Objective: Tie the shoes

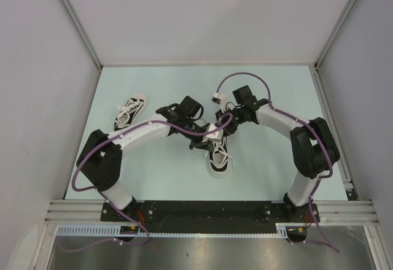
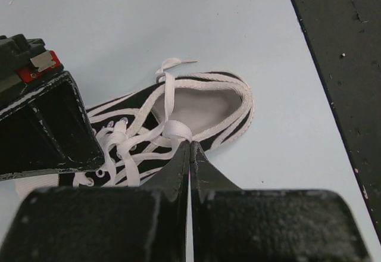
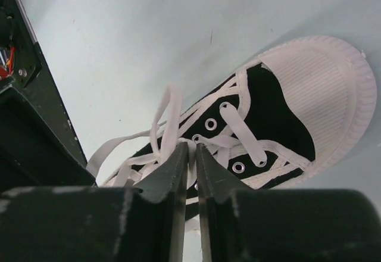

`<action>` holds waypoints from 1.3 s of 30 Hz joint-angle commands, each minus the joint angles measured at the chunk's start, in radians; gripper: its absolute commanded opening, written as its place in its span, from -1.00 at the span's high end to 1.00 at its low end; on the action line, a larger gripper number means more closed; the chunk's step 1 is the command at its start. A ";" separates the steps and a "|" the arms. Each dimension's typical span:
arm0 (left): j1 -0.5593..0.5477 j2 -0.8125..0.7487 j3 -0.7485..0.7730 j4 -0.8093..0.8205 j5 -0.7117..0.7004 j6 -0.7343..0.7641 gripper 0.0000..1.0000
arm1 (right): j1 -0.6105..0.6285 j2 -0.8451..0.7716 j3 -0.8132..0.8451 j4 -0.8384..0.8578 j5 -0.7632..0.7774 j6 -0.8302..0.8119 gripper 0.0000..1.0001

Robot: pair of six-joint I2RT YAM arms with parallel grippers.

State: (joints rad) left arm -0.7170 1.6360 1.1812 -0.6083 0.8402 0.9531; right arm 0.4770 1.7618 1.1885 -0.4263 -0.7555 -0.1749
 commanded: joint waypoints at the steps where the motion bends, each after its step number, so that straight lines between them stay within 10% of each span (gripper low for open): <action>1: 0.001 -0.014 0.018 0.004 0.031 0.032 1.00 | -0.003 0.001 0.043 -0.041 0.033 -0.031 0.87; 19: 0.014 -0.031 -0.002 0.055 0.031 -0.077 1.00 | -0.100 -0.081 0.043 -0.131 -0.077 -0.038 1.00; 39: -0.038 0.088 0.063 0.340 -0.052 -0.623 1.00 | -0.115 -0.067 0.034 -0.126 -0.114 0.003 1.00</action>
State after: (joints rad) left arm -0.7506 1.7000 1.2140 -0.3618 0.8177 0.4725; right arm 0.3759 1.7157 1.1992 -0.5537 -0.8375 -0.1875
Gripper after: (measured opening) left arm 0.004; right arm 0.009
